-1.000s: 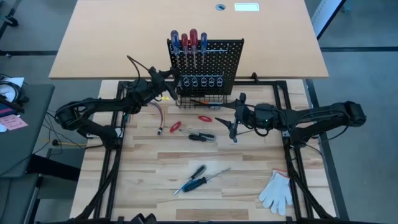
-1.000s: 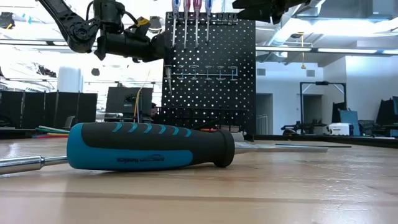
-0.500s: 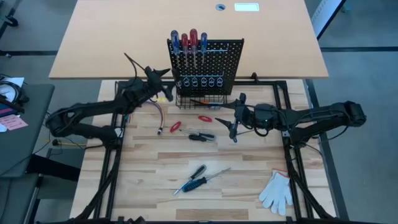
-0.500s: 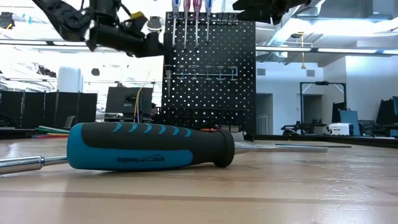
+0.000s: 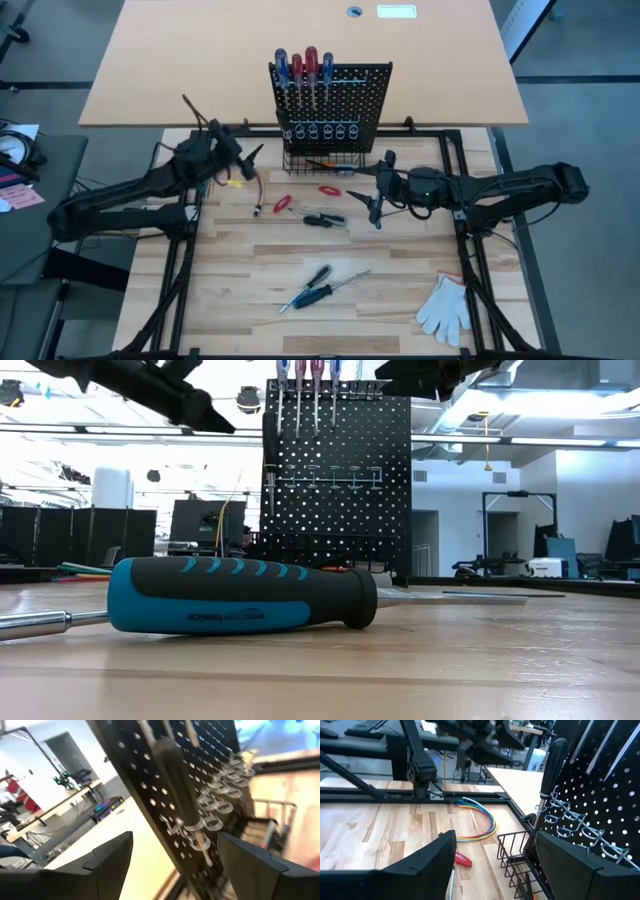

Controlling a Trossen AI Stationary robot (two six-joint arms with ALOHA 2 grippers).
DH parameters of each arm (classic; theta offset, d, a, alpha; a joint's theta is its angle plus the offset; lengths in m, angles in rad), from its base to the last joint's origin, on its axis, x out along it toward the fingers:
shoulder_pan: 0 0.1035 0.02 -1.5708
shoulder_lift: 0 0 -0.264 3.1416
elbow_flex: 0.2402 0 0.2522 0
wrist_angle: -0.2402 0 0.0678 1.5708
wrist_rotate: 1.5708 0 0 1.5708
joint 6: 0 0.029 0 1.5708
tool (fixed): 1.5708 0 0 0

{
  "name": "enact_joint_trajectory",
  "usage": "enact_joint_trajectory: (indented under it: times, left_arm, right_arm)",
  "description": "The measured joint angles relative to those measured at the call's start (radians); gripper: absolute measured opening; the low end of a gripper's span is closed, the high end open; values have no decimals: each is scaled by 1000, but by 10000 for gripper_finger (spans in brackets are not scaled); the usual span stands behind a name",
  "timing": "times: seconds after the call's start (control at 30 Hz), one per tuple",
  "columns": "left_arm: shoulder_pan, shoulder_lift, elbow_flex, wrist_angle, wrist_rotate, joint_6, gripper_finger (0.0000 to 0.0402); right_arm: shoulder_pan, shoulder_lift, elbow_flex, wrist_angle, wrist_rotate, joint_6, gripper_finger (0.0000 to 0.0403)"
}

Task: Hang tools onto peg board
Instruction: Hang the top gray screwdriver on the pegboard

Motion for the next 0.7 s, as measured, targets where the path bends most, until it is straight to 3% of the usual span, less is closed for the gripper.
enact_joint_trajectory:
  times: [0.23, 0.47, 0.7]
  left_arm:
    - [-193, -57, -2, -237, -162, -132, 271]
    - [-416, -26, -105, -220, -251, -288, 249]
    - [-593, 85, -210, -152, -343, -510, 233]
  right_arm:
    - [52, 54, 0, -41, -42, 0, 281]
    - [117, 271, 0, -46, -128, 53, 281]
    - [159, 463, 0, -50, -215, 146, 281]
